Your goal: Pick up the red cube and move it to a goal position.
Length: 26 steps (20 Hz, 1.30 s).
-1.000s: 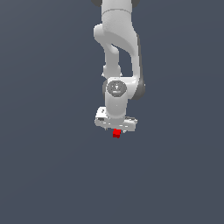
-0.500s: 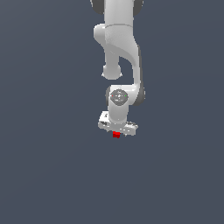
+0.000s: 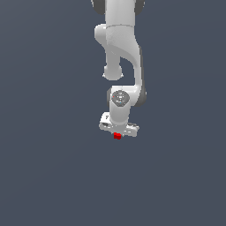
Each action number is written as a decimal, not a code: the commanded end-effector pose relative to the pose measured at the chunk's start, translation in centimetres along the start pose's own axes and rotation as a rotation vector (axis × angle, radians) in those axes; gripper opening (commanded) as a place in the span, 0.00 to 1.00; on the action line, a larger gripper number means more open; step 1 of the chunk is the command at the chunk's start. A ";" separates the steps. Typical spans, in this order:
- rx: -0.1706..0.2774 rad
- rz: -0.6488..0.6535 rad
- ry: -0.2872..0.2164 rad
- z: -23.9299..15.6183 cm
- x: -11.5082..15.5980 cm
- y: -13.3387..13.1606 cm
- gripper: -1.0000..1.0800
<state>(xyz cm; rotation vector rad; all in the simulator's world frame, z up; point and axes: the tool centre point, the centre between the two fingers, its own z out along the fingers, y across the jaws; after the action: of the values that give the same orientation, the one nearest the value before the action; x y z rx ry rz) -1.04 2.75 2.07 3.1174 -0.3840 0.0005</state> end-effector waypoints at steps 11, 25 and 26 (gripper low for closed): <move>0.000 0.000 0.000 -2.6 -0.2 0.5 0.00; 0.001 0.001 0.000 -15.4 -0.9 3.3 0.00; 0.001 0.001 0.000 -16.6 -0.9 3.5 0.00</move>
<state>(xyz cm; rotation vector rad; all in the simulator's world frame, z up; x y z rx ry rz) -2.59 -0.06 16.82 3.1180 -0.3854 -0.0013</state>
